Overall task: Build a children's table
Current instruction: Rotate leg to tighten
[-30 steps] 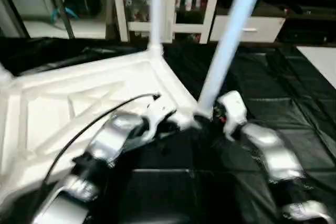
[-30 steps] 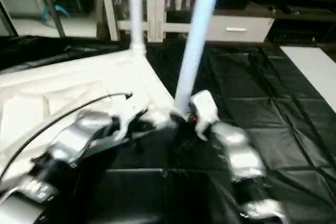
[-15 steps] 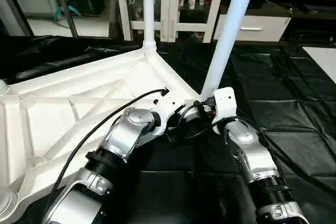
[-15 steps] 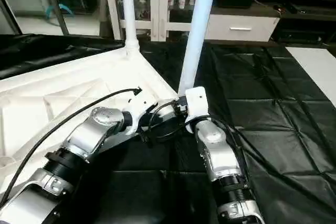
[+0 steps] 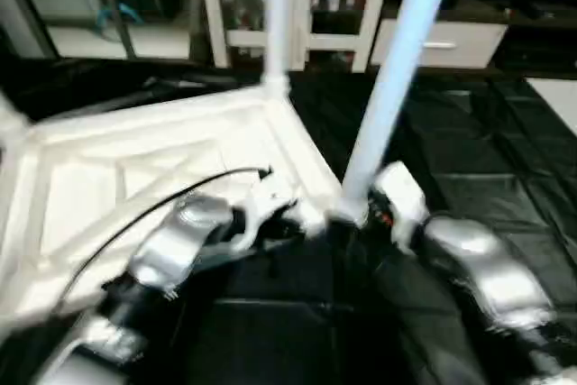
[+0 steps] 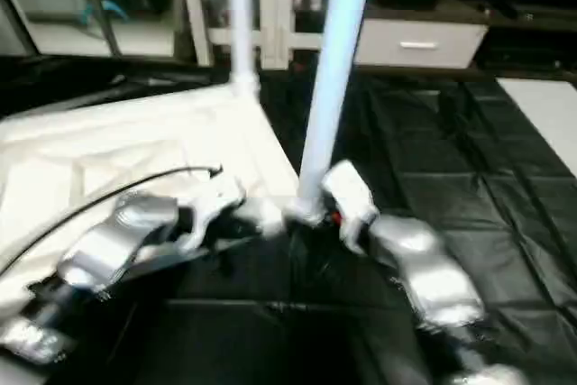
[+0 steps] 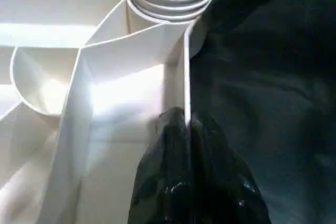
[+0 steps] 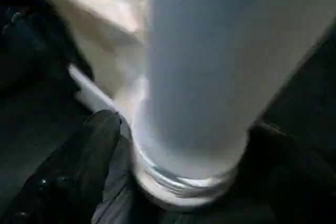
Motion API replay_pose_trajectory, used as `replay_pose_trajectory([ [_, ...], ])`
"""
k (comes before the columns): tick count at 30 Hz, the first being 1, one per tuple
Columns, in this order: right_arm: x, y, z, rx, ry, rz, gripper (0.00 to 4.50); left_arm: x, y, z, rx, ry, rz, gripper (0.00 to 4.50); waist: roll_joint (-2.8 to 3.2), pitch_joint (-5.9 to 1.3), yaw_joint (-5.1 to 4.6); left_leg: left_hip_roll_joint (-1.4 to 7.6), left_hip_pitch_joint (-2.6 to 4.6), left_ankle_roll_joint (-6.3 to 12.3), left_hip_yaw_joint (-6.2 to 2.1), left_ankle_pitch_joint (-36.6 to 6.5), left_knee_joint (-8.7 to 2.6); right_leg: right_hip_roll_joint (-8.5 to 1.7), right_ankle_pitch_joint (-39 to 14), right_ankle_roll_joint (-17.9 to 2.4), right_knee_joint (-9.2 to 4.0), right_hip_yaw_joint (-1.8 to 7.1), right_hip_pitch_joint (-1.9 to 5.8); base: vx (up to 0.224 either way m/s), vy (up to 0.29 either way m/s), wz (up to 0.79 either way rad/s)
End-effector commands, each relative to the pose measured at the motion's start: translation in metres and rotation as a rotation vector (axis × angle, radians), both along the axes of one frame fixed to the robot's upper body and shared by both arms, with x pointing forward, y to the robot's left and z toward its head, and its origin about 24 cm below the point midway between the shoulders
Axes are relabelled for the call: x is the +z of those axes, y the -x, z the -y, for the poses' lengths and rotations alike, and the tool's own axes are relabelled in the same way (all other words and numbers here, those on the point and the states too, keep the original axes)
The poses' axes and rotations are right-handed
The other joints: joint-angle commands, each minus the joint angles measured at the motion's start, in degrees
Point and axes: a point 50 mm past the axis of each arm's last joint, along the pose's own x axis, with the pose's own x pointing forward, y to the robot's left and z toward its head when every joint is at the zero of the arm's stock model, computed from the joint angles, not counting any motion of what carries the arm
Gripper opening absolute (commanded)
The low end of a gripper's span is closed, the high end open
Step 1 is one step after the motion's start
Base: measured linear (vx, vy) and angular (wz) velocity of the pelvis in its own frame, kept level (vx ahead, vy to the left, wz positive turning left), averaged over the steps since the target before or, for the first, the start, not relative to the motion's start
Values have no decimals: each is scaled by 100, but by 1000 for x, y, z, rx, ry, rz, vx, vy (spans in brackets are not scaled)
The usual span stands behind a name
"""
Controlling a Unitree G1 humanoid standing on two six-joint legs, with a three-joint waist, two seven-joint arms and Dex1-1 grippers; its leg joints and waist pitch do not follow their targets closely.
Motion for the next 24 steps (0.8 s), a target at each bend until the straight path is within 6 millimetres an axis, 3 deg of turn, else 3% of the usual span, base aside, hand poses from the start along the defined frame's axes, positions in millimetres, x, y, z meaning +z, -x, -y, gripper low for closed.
replay_pose_trajectory([
  [1, 6, 5, -4, 89, -23, 9, 409, -11, 15, 8, -102, -24, -96, 0, -28, -320, -1, 281, 141, 231, -96, -1300, -482, -129, -747, -1348, -375, 108, 195, 0, 0, 0],
  [5, 7, 7, 6, 139, -13, -20, 409, -9, 21, 4, -154, -30, -123, 0, -27, -312, 29, 290, 154, 163, -97, -1368, -493, -141, -874, -1341, -381, 118, 195, 0, 0, 0],
  [11, 7, 2, 9, 147, -22, -15, 409, -6, 21, 3, -155, -32, -117, 0, -46, -341, 43, 269, 127, 230, -93, -1086, -455, -153, -602, -1391, -348, 111, 222, 0, 0, 0],
  [12, 7, 1, 9, 147, -23, -14, 384, -6, 21, 4, -157, -32, -119, 0, -80, -346, 47, 267, 125, 280, -88, -990, -444, -147, -503, -1418, -338, 108, 228, 0, 0, 0],
  [16, 4, 1, 6, 175, -30, -28, 371, -5, 20, 4, -157, -35, -115, 0, -62, -348, 49, 266, 118, 352, -92, -911, -434, -144, -438, -1462, -322, 101, 236, 0, 0, 0],
  [24, 3, 1, 10, 195, -39, -46, 291, -4, 18, 7, -148, -34, -109, 0, -52, -354, 56, 266, 127, 363, -89, -923, -421, -145, -431, -1515, -317, 100, 236, 0, 0, 0],
])
